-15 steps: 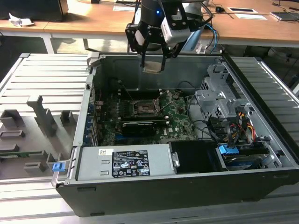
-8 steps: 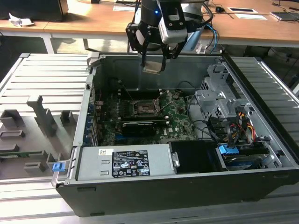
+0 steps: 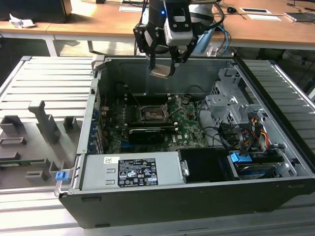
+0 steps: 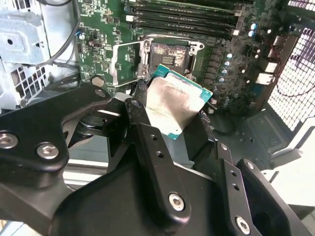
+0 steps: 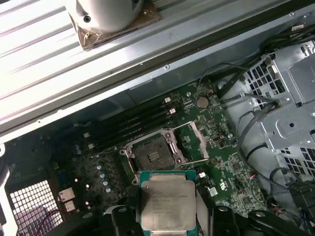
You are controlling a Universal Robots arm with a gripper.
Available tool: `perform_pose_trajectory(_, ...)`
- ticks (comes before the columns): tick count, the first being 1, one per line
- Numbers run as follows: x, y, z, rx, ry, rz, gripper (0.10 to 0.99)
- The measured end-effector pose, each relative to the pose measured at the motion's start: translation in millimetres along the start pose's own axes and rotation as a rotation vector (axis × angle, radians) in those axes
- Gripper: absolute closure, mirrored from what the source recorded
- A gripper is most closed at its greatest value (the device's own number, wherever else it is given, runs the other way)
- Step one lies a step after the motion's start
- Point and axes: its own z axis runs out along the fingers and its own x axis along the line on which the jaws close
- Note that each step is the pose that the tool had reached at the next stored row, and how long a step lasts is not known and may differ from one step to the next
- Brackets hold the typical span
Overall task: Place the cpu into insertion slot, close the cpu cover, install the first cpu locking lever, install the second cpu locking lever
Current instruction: 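Place the cpu into insertion slot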
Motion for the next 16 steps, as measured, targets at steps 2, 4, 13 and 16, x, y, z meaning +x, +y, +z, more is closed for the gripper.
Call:
perform_pose_trajectory(2, 0.0, 0.0, 0.2, 0.000, -0.0024, 0.027, 0.549)
perform_pose_trajectory(4, 0.0, 0.0, 0.8, 0.000, -0.0024, 0.028, 0.549)
perform_pose_trajectory(13, -0.2, -0.3, 4.3, 0.006, -0.0091, 0.082, 0.549)
perform_pose_trajectory(16, -0.2, -0.4, 5.0, 0.006, -0.0131, 0.123, 0.549)
